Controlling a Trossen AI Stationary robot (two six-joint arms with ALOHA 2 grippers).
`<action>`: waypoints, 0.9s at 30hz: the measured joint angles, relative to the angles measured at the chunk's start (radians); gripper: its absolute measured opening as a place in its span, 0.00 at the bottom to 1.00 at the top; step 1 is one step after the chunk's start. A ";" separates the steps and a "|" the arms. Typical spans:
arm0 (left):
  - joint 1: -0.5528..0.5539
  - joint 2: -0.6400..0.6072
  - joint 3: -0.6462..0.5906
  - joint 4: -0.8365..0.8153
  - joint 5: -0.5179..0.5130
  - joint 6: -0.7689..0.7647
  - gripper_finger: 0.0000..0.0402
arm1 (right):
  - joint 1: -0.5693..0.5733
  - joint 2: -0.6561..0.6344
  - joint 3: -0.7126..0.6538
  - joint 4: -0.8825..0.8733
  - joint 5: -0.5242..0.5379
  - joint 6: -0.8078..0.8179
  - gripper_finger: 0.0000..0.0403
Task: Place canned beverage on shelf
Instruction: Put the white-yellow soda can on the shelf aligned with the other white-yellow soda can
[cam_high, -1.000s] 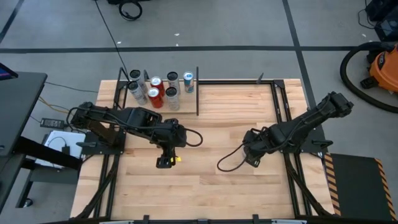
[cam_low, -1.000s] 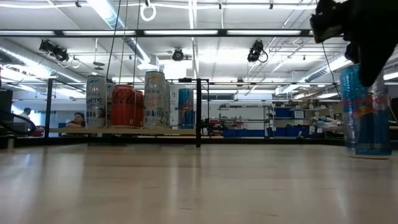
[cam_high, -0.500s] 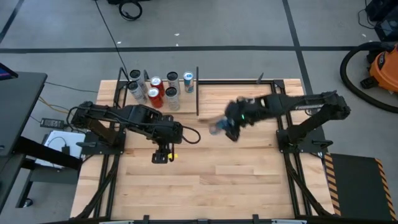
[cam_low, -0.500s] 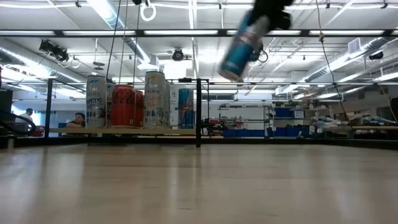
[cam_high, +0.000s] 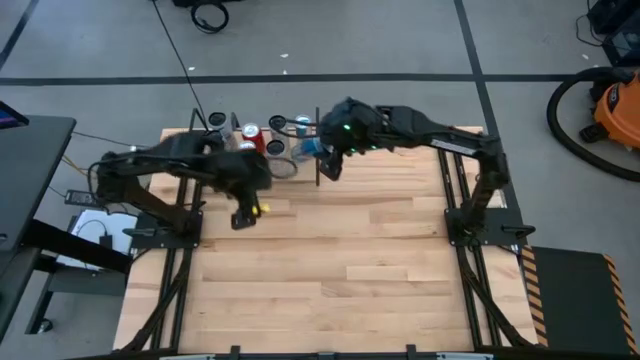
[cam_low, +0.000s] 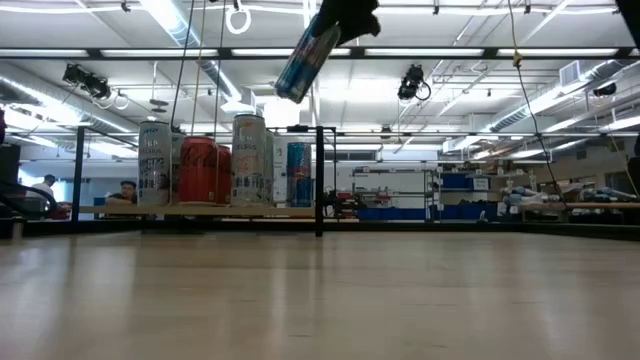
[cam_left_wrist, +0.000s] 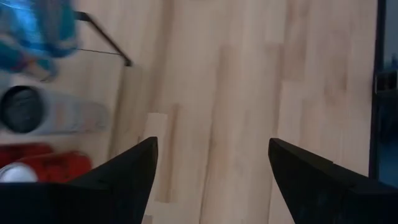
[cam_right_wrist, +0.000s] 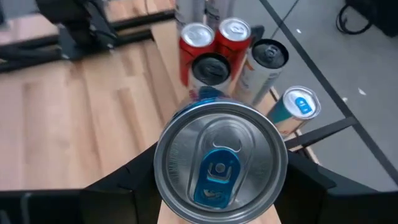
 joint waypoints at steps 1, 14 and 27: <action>0.012 -0.016 0.000 0.003 -0.010 -0.012 0.76 | -0.009 0.024 0.028 -0.016 0.000 -0.009 0.60; 0.042 -0.128 0.002 0.125 -0.035 -0.087 0.76 | -0.102 0.174 0.155 -0.101 -0.032 -0.113 0.60; 0.042 -0.126 0.002 0.120 -0.035 -0.102 0.76 | -0.119 0.203 0.154 -0.121 -0.054 -0.184 0.60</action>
